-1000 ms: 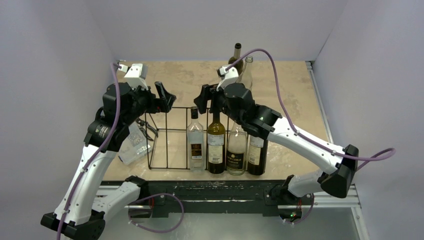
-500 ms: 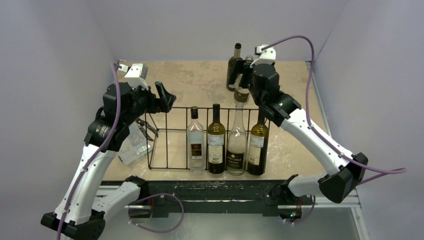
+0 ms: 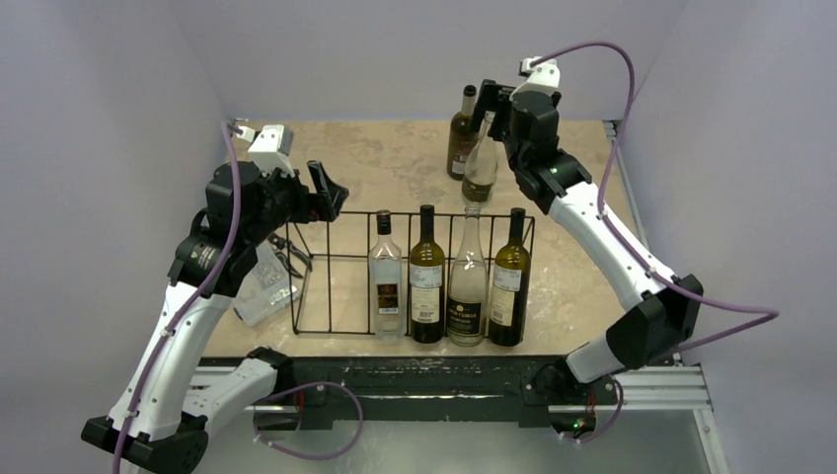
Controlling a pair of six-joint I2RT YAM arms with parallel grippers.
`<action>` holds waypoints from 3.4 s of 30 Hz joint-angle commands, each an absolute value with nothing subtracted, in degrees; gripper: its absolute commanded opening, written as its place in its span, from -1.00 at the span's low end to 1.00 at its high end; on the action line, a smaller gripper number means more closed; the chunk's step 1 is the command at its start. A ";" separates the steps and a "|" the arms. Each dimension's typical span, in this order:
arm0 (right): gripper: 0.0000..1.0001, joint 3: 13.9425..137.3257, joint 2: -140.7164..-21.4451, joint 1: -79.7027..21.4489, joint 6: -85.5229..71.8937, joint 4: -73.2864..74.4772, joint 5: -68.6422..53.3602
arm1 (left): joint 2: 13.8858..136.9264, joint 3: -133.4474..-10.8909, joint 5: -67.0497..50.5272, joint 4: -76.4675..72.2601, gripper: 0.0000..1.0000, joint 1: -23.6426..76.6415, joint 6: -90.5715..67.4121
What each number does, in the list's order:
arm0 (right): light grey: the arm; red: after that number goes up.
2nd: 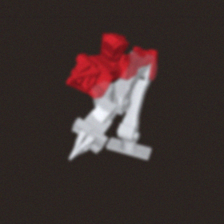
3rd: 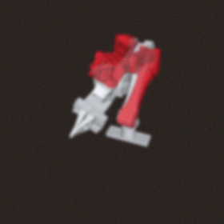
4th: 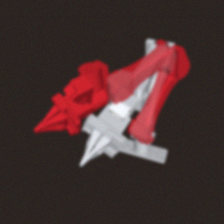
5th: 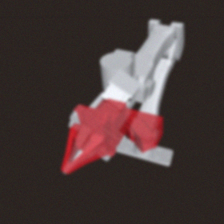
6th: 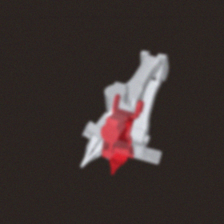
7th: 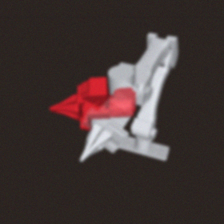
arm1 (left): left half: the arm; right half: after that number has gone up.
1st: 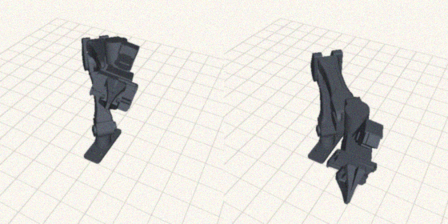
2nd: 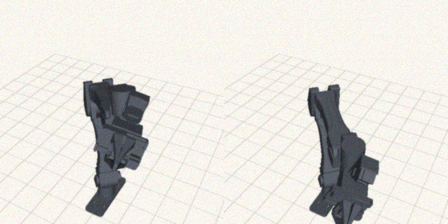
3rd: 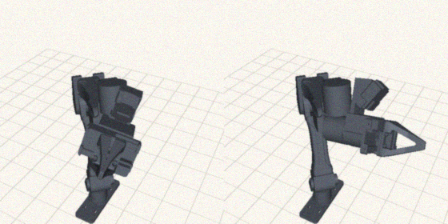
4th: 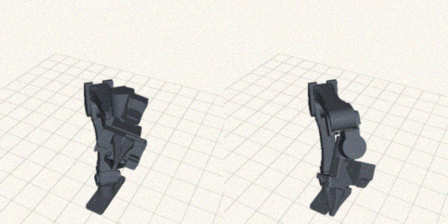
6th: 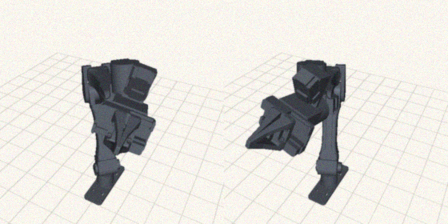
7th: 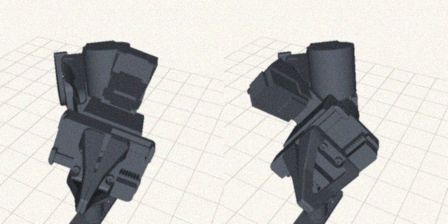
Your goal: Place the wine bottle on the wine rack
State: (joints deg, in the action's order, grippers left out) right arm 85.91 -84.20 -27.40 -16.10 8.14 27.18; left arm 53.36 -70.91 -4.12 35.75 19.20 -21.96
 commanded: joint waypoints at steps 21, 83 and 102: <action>0.56 96.01 -101.07 -24.52 -10.38 9.63 29.34 | 52.84 -72.48 -3.69 35.35 0.75 19.42 -21.71; -1.00 81.89 -66.25 -24.35 -23.74 -5.72 -0.95 | 52.30 -72.25 -3.63 35.11 0.75 19.42 -21.87; -1.00 84.89 -72.51 -27.09 -36.39 -13.78 -24.73 | 51.76 -72.28 -3.08 35.23 0.75 19.42 -21.71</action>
State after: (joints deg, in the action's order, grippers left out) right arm 80.09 -73.97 -25.10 -27.73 -1.85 -18.33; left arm 52.97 -70.91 -3.73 35.77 19.20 -21.93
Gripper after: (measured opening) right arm 0.401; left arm 0.875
